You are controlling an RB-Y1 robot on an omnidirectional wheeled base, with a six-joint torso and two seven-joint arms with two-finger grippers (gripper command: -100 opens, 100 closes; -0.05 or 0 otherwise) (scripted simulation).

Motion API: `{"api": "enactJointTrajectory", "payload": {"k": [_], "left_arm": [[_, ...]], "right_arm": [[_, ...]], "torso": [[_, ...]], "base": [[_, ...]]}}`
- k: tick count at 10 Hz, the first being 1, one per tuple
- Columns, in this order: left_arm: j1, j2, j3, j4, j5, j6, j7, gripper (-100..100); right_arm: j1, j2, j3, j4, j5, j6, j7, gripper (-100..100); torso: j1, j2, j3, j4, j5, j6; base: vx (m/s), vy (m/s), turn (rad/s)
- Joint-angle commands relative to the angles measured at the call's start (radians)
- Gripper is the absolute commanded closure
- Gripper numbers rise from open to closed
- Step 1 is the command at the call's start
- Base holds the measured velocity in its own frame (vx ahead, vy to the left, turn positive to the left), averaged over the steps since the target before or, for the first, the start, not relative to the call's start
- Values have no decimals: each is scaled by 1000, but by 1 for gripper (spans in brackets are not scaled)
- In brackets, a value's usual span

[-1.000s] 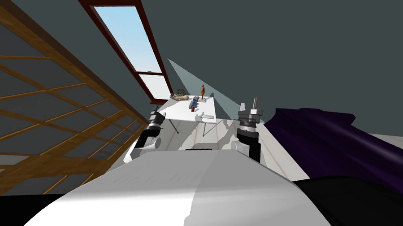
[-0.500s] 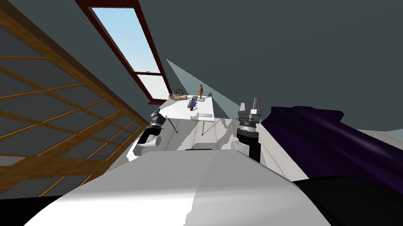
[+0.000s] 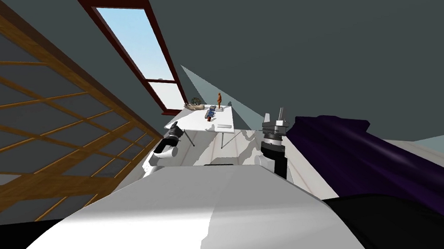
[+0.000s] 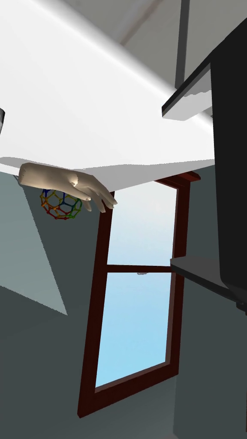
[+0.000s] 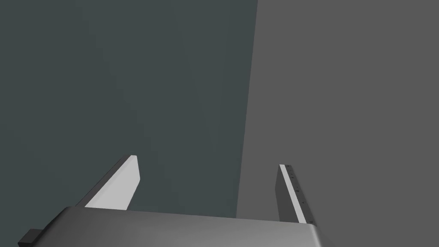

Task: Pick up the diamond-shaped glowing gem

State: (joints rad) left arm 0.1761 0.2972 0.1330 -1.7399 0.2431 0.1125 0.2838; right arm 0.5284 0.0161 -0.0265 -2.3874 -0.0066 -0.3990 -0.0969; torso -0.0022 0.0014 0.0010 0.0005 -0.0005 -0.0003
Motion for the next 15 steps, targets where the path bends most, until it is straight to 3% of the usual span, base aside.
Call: {"api": "enactJointTrajectory", "payload": {"k": [1,4,7,9,10,15], "left_arm": [[-20,2,6,45,13,50,23,-100],[-74,14,19,126,38,121,67,-100],[-102,18,25,166,50,172,90,-100],[-160,26,37,230,74,239,136,-100],[-160,26,37,244,74,251,136,-100],[-277,36,59,380,120,388,227,-100]], "right_arm": [[0,0,0,0,0,0,0,0],[0,0,0,0,0,0,0,0],[0,0,0,0,0,0,0,0],[0,0,0,0,0,0,0,0],[0,0,0,0,0,0,0,0],[0,0,0,0,0,0,0,0]], "torso": [[0,0,0,0,0,0],[-1,-2,-1,0,0,0],[-1,-3,-2,-1,0,0],[-1,-3,-2,-1,0,0],[-3,-4,-2,-1,-1,0],[-2,-5,-3,-1,-1,0]], "base": [[-16,-53,-28],[-9,-67,-25],[11,-53,-10],[21,-79,-11],[38,-81,0],[52,-87,3]]}}
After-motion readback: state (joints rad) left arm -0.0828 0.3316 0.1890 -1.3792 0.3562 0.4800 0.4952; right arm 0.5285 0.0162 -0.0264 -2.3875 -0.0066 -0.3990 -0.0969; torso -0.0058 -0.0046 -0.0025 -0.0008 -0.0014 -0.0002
